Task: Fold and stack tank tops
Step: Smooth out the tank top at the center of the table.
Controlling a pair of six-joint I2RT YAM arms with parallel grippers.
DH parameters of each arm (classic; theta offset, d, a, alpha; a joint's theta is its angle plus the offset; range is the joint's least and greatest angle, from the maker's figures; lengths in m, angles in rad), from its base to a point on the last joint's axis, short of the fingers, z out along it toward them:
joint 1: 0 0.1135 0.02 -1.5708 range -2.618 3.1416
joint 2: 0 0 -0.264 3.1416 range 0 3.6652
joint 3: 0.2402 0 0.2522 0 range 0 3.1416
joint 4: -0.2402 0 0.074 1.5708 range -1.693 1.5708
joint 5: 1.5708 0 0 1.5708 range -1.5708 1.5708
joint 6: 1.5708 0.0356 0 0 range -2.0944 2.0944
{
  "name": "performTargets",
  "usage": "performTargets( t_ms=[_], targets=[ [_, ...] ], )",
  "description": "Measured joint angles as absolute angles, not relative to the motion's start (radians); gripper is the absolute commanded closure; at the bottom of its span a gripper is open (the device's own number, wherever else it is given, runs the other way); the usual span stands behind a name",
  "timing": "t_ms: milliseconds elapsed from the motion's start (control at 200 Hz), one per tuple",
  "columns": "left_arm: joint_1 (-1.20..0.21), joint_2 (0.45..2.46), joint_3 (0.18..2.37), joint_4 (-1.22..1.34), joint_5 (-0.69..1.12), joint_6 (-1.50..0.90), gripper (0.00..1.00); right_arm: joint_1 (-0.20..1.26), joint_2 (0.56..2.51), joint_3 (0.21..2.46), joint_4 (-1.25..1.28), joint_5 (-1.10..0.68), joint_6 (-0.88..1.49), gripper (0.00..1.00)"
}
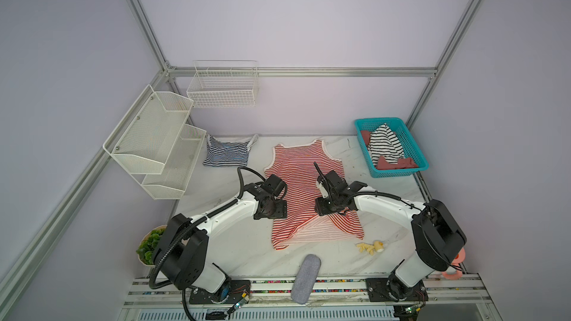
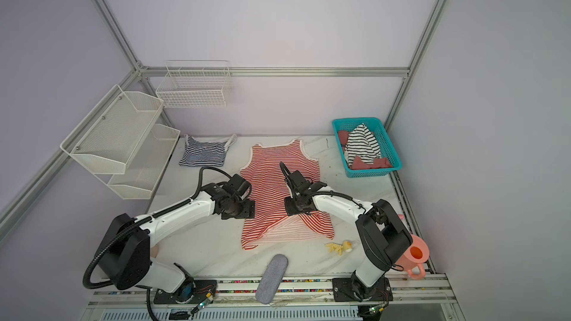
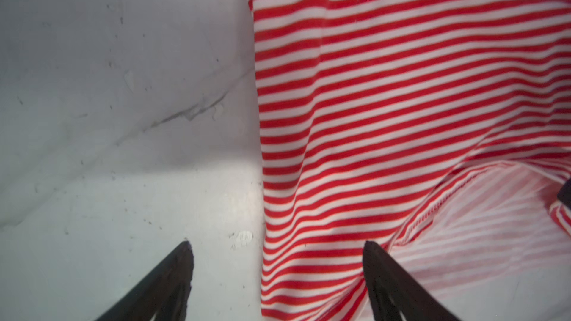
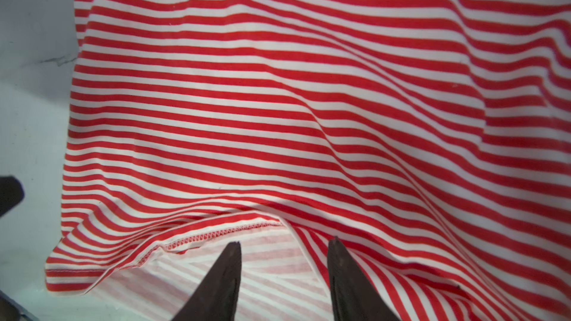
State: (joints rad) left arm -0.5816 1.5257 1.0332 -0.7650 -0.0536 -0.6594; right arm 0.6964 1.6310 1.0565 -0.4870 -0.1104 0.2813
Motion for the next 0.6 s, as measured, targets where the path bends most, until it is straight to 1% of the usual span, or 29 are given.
performTargets(
  t_ms=[215, 425, 600],
  targets=[
    [-0.517, 1.668, 1.179, -0.745, 0.016, -0.615, 0.16, 0.701, 1.631, 1.075, -0.543, -0.082, 0.243, 0.52],
    [-0.488, 1.834, 1.367, -0.726, 0.093, -0.57, 0.17, 0.733, 1.656, 1.094, -0.594, -0.082, 0.215, 0.52],
    [-0.464, 1.947, 1.464, -0.727, 0.139, -0.546, 0.17, 0.75, 1.663, 1.107, -0.633, -0.061, 0.212, 0.51]
  ],
)
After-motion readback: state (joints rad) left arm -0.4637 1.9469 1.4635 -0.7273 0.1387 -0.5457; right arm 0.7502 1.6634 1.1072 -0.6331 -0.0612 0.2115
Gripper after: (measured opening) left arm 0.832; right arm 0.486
